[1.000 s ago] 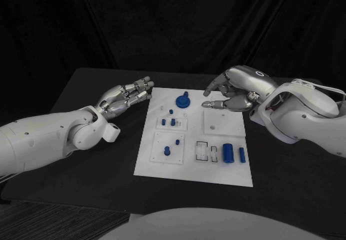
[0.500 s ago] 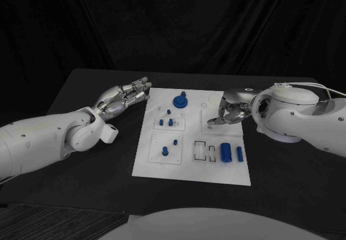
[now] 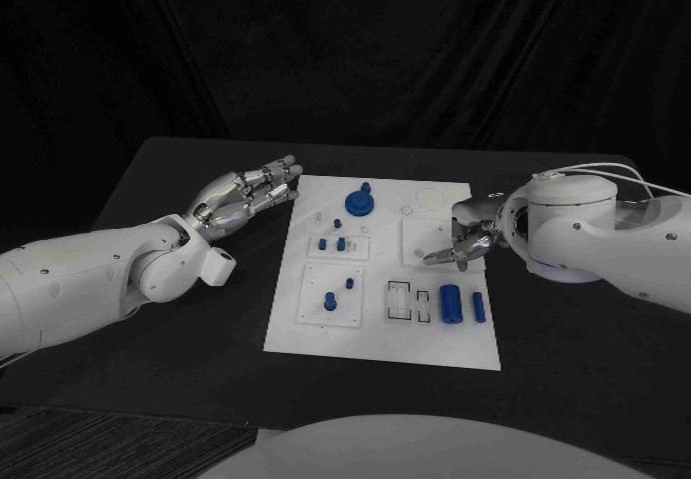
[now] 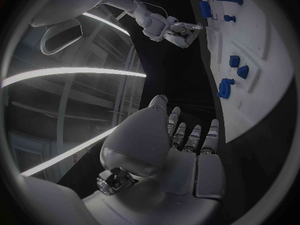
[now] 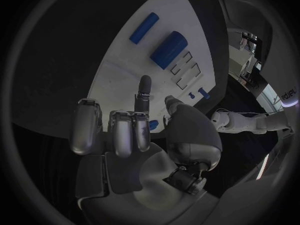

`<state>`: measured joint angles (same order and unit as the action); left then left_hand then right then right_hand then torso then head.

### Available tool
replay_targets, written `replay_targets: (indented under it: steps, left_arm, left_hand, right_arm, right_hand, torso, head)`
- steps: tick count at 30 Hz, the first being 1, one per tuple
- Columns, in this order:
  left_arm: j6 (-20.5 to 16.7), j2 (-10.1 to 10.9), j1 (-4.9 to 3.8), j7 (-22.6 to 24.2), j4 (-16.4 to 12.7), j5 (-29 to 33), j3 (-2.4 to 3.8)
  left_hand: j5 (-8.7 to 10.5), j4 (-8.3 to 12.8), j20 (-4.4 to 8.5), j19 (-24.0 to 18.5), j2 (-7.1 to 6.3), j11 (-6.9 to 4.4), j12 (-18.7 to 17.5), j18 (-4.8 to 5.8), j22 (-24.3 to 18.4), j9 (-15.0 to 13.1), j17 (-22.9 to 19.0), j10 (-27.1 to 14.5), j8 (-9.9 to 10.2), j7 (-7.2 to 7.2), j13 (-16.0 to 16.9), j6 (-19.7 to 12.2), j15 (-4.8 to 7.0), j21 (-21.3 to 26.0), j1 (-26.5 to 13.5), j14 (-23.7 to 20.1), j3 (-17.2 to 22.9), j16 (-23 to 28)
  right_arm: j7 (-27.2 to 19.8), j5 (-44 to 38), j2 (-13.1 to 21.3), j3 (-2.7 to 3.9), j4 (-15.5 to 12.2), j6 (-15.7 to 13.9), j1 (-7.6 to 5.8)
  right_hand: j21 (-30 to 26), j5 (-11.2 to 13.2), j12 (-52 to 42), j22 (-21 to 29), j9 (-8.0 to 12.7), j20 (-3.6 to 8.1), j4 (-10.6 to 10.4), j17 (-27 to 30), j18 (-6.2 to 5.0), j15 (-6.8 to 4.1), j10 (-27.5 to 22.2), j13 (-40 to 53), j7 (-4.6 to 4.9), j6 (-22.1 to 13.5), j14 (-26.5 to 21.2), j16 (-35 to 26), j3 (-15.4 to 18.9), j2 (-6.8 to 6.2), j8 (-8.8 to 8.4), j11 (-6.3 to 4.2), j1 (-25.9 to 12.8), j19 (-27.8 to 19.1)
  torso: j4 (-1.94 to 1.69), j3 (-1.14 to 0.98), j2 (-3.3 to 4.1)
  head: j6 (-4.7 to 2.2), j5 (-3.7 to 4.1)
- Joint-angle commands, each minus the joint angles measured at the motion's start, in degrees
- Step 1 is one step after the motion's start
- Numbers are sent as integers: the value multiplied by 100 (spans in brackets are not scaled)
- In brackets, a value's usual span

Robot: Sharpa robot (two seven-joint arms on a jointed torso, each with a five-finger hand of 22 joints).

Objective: Assemble the parts on the task board

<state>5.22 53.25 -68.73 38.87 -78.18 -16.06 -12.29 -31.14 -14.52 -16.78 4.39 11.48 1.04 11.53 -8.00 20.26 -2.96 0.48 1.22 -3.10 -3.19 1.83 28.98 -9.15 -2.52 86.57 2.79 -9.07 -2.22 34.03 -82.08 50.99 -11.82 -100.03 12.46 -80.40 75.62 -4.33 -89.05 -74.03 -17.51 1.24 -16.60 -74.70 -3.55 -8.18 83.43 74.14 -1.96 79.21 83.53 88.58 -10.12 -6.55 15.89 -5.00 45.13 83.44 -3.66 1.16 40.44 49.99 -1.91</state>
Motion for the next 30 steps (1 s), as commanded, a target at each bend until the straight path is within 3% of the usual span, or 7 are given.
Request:
replay_targets:
  steps: [1, 3, 6, 15, 19, 25, 30]
  left_arm:
    - [83, -14, 9, 751, -1, 29, 5]
    - [85, -18, 10, 748, 1, 29, 5]
    - [87, -23, 11, 746, 5, 29, 5]
    - [92, -26, 14, 734, 13, 29, 5]
    - [94, -25, 15, 729, 16, 29, 5]
    - [101, -26, 16, 718, 19, 29, 5]
    - [106, -26, 17, 709, 21, 29, 5]
  left_hand:
    - [-70, 81, 3, 59, -14, 56, 86, -136, -58, 4, 51, -21, 14, -28, -8, 42, -79, 11, 75, -4, -20, -69]
    - [-70, 81, 3, 59, -14, 56, 86, -136, -58, 4, 51, -21, 14, -28, -8, 42, -79, 11, 75, -4, -20, -69]
    - [-71, 84, 3, 59, -12, 63, 105, -135, -59, 4, 51, -16, 13, -32, -5, 46, -79, 11, 79, -5, -16, -69]
    - [-76, 95, 3, 61, -8, 78, 142, -132, -61, 3, 51, -3, 11, -40, 1, 59, -80, 11, 89, -3, -5, -73]
    - [-77, 99, 3, 62, -9, 81, 148, -131, -59, 3, 52, 0, 11, -42, 1, 60, -80, 11, 92, -3, -2, -74]
    - [-82, 109, 3, 63, -12, 88, 161, -129, -63, 3, 52, 6, 12, -45, 3, 61, -81, 11, 100, -2, 3, -75]
    - [-86, 116, 3, 63, -14, 92, 172, -128, -65, 3, 52, 10, 12, -48, 4, 63, -82, 11, 106, -2, 7, -76]
  right_arm:
    - [233, -16, 7, 2, -6, 314, 15]
    - [235, -17, 8, 2, -12, 327, 16]
    - [237, -18, 16, 2, -19, 352, 19]
    - [246, -19, 108, 2, -75, 416, 127]
    - [246, -17, 133, 2, -99, 402, 166]
    - [245, 0, 171, 1, -146, 358, 208]
    - [236, 59, 196, 1, -185, 271, 232]
  right_hand:
    - [177, 145, -95, -1232, -212, 86, -39, -1464, 74, -71, 657, 1586, -59, 374, 632, 109, -64, 81, 198, -74, -592, 183]
    - [163, 144, -95, -1227, -240, 97, -40, -1449, 70, -83, 657, 1586, -75, 417, 628, 102, -59, 74, 227, -87, -650, 174]
    - [147, -23, -95, -1218, -308, 115, -17, -1457, 65, -99, 657, 1586, -86, 434, 630, 106, 42, 271, 257, -98, -741, 155]
    - [118, -482, -95, -1203, -469, 132, -6, -1436, 55, -115, 657, 1586, -108, 451, 625, 94, 275, 396, 349, -119, -568, 122]
    - [66, -554, -95, -1187, -484, 131, -3, -1398, 43, -113, 657, 1586, -103, 405, 616, 74, 318, 402, 334, -117, -540, 98]
    - [-34, -606, -95, -1155, -489, 119, 2, -1391, 22, -93, 657, 1586, -69, 247, 614, 68, 409, 410, 247, -93, -453, 53]
    - [-150, -703, -95, -1120, -435, 68, 1, -1364, 1, -26, 657, 1586, 9, -20, 607, 52, 521, 419, 18, -37, -306, 10]
  torso:
    - [-1, 1, -5]
    - [0, 3, -8]
    - [2, 3, -4]
    - [6, -1, 0]
    - [5, 1, -4]
    - [2, 3, -5]
    - [2, -1, -2]
  head:
    - [1, 8]
    - [1, 20]
    - [1, 33]
    - [1, 16]
    - [1, 17]
    - [1, 28]
    - [1, 29]
